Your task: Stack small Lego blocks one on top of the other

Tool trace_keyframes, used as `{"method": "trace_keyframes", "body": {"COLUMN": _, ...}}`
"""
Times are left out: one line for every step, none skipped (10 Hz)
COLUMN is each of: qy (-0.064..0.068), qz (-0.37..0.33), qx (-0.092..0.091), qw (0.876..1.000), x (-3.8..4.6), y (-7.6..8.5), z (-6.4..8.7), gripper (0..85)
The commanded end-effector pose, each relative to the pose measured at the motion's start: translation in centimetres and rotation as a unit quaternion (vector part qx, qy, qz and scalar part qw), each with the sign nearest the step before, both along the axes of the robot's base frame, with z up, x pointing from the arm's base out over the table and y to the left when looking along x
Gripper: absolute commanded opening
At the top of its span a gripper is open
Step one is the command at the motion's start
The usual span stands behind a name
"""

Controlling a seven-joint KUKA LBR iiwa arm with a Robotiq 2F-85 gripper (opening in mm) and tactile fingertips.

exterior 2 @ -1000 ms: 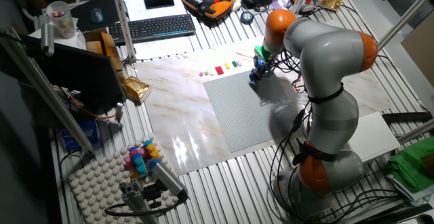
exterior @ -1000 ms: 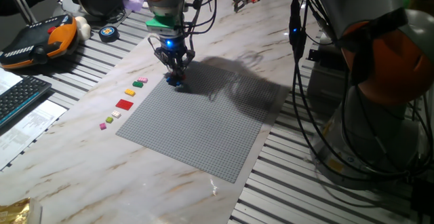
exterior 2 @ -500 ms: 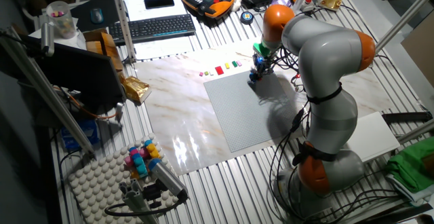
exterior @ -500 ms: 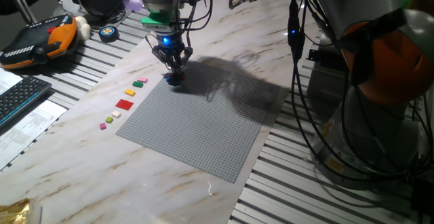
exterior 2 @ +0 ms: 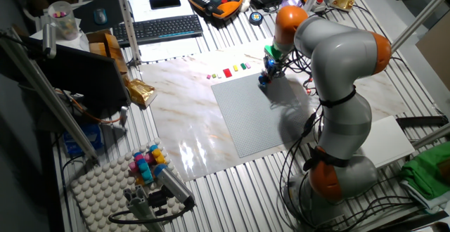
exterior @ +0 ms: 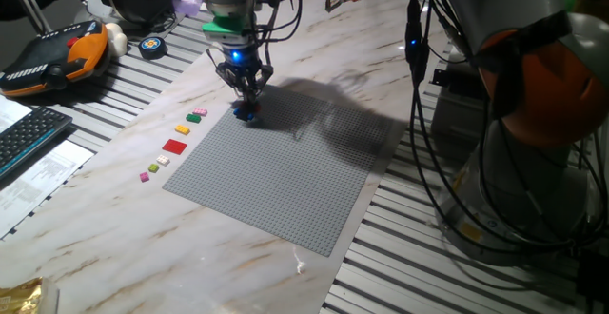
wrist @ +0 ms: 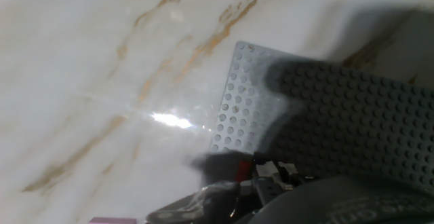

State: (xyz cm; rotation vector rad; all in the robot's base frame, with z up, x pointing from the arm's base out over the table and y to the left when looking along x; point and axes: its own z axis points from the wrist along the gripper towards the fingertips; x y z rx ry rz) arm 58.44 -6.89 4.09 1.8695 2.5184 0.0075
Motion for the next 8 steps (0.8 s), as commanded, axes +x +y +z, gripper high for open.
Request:
{"method": "trace_keyframes", "body": {"qy": -0.001, "qz": 0.001, "qx": 0.001, "qw": 1.000, "x": -0.08, "y": -0.07, "z": -0.15, "gripper": 0.7}}
{"method": "trace_keyframes", "body": {"qy": -0.002, "qz": 0.001, "qx": 0.003, "qw": 1.000, "x": -0.22, "y": -0.15, "z": -0.26, "gripper": 0.7}}
{"method": "trace_keyframes", "body": {"qy": -0.002, "qz": 0.001, "qx": 0.006, "qw": 1.000, "x": -0.31, "y": -0.20, "z": -0.33, "gripper": 0.7}}
{"method": "trace_keyframes", "body": {"qy": -0.003, "qz": 0.001, "qx": 0.007, "qw": 1.000, "x": -0.34, "y": -0.19, "z": -0.44, "gripper": 0.7}}
{"method": "trace_keyframes", "body": {"qy": -0.004, "qz": 0.001, "qx": 0.007, "qw": 1.000, "x": -0.32, "y": -0.11, "z": -0.56, "gripper": 0.7}}
{"method": "trace_keyframes", "body": {"qy": -0.004, "qz": 0.001, "qx": 0.007, "qw": 1.000, "x": -0.28, "y": -0.02, "z": -0.58, "gripper": 0.7}}
{"method": "trace_keyframes", "body": {"qy": -0.004, "qz": 0.001, "qx": 0.007, "qw": 1.000, "x": -0.21, "y": 0.03, "z": -0.49, "gripper": 0.7}}
{"method": "trace_keyframes", "body": {"qy": -0.003, "qz": 0.003, "qx": 0.007, "qw": 1.000, "x": -0.12, "y": 0.11, "z": -0.35, "gripper": 0.7}}
